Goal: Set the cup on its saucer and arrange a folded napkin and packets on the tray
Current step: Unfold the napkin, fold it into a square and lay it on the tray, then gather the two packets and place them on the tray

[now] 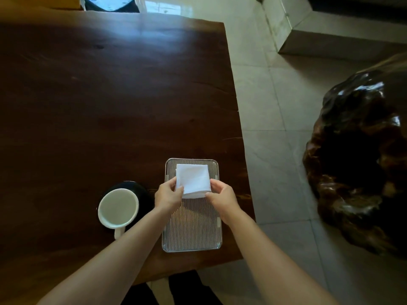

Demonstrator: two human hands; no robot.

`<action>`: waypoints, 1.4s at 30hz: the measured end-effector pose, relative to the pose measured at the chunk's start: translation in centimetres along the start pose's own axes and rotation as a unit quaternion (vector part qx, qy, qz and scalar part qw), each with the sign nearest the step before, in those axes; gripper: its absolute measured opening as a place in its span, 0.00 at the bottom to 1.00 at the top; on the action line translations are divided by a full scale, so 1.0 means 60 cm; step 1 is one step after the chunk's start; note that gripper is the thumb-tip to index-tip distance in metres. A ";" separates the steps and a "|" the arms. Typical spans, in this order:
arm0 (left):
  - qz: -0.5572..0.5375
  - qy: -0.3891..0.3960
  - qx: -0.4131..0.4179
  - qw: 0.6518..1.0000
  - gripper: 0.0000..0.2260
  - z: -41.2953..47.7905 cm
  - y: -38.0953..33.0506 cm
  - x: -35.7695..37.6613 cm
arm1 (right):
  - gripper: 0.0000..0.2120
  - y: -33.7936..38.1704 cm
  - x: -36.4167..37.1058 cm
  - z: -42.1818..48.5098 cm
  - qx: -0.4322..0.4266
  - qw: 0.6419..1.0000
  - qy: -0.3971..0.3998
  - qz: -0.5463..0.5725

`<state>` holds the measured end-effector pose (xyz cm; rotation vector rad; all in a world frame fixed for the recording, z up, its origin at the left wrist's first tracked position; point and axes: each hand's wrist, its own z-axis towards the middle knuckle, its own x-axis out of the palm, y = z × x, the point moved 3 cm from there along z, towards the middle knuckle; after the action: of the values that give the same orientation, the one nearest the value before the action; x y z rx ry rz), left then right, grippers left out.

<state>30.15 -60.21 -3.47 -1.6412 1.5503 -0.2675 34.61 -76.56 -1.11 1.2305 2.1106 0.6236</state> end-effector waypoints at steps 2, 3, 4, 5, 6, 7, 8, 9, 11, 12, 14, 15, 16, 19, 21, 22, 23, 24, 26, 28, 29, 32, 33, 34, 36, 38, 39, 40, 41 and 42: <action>0.027 -0.013 0.015 0.999 0.22 0.001 0.001 0.001 | 0.27 -0.003 -0.002 0.007 -0.001 1.000 -0.003 -0.013; 0.036 -0.022 0.024 0.999 0.22 -0.001 -0.001 0.001 | 0.28 -0.005 -0.003 0.008 -0.001 1.000 -0.002 -0.020; 0.043 -0.029 0.031 0.998 0.23 -0.003 -0.001 0.001 | 0.28 -0.006 -0.004 0.009 -0.003 1.000 0.002 -0.024; 0.050 -0.035 0.031 0.998 0.23 -0.004 0.000 0.002 | 0.28 -0.007 -0.005 0.009 -0.004 1.000 0.008 -0.027; 0.053 -0.040 0.028 0.997 0.23 -0.005 0.002 0.003 | 0.28 -0.009 -0.006 0.009 -0.005 1.000 0.012 -0.028; 0.053 -0.041 0.018 0.998 0.23 -0.008 0.003 0.003 | 0.28 -0.010 -0.007 0.009 -0.007 1.000 0.015 -0.026; 0.055 -0.040 0.014 0.998 0.22 -0.008 0.006 0.003 | 0.28 -0.009 -0.008 0.008 -0.010 1.000 0.017 -0.023; 0.064 -0.033 0.012 0.997 0.19 -0.011 0.005 0.003 | 0.27 -0.008 -0.008 0.007 -0.013 1.000 0.018 -0.021; 0.092 -0.009 0.024 0.995 0.11 -0.016 0.000 -0.006 | 0.26 0.000 -0.006 0.003 -0.026 0.999 0.007 -0.035; 0.101 0.001 0.032 0.994 0.10 -0.019 -0.005 -0.013 | 0.25 0.007 -0.004 0.000 -0.033 0.998 -0.002 -0.050; 0.110 0.010 0.047 0.993 0.13 -0.029 -0.019 -0.036 | 0.22 0.027 0.006 -0.003 -0.057 0.993 -0.018 -0.098; 0.108 0.009 0.051 0.993 0.16 -0.035 -0.027 -0.053 | 0.20 0.043 0.016 -0.005 -0.073 0.990 -0.017 -0.122; 0.106 0.002 0.055 0.993 0.17 -0.041 -0.033 -0.073 | 0.18 0.060 0.032 -0.008 -0.089 0.986 -0.006 -0.142; 0.118 -0.034 0.063 0.990 0.14 -0.055 -0.040 -0.152 | 0.10 0.118 0.106 -0.025 -0.133 0.968 0.065 -0.201; 0.133 -0.053 0.066 0.987 0.14 -0.067 -0.033 -0.214 | 0.08 0.151 0.171 -0.040 -0.166 0.946 0.106 -0.257; 0.144 -0.063 0.066 0.985 0.14 -0.074 -0.025 -0.246 | 0.07 0.167 0.205 -0.050 -0.182 0.935 0.125 -0.278; 0.154 -0.075 0.062 0.983 0.15 -0.082 -0.016 -0.279 | 0.07 0.179 0.240 -0.061 -0.200 0.922 0.142 -0.299; 0.160 -0.088 0.055 0.982 0.15 -0.089 -0.003 -0.312 | 0.06 0.194 0.273 -0.076 -0.215 0.911 0.158 -0.315; 0.156 -0.120 0.030 0.980 0.14 -0.106 0.030 -0.376 | 0.06 0.218 0.339 -0.101 -0.237 0.892 0.191 -0.334; 0.151 -0.145 -0.003 0.978 0.13 -0.128 0.069 -0.438 | 0.05 0.233 0.404 -0.123 -0.251 0.876 0.223 -0.346; 0.150 -0.154 -0.017 0.976 0.13 -0.138 0.090 -0.466 | 0.04 0.237 0.435 -0.133 -0.254 0.870 0.240 -0.349; 0.144 -0.177 -0.054 0.972 0.13 -0.159 0.158 -0.546 | 0.05 0.240 0.526 -0.161 -0.256 0.843 0.291 -0.373; 0.141 -0.184 -0.064 0.971 0.12 -0.165 0.181 -0.570 | 0.06 0.240 0.555 -0.170 -0.258 0.834 0.304 -0.381; 0.138 -0.191 -0.075 0.969 0.12 -0.170 0.205 -0.592 | 0.06 0.239 0.583 -0.178 -0.257 0.827 0.316 -0.389; 0.132 -0.202 -0.095 0.966 0.11 -0.175 0.254 -0.630 | 0.07 0.233 0.637 -0.191 -0.253 0.811 0.334 -0.409; 0.131 -0.199 -0.117 0.964 0.11 -0.175 0.300 -0.662 | 0.09 0.228 0.686 -0.200 -0.250 0.797 0.340 -0.432; 0.131 -0.192 -0.127 0.964 0.11 -0.172 0.322 -0.678 | 0.09 0.226 0.710 -0.204 -0.248 0.792 0.340 -0.442; 0.132 -0.184 -0.139 0.964 0.11 -0.169 0.342 -0.695 | 0.10 0.223 0.735 -0.208 -0.248 0.786 0.340 -0.453; 0.136 -0.176 -0.146 0.964 0.12 -0.164 0.361 -0.713 | 0.10 0.221 0.760 -0.212 -0.251 0.778 0.340 -0.465; 0.137 -0.170 -0.151 0.964 0.12 -0.158 0.376 -0.731 | 0.10 0.218 0.785 -0.216 -0.254 0.771 0.336 -0.477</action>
<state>-1.67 -22.00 3.72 -1.5706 1.5763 0.3993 15.30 -30.12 4.06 -0.4986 2.4602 1.1065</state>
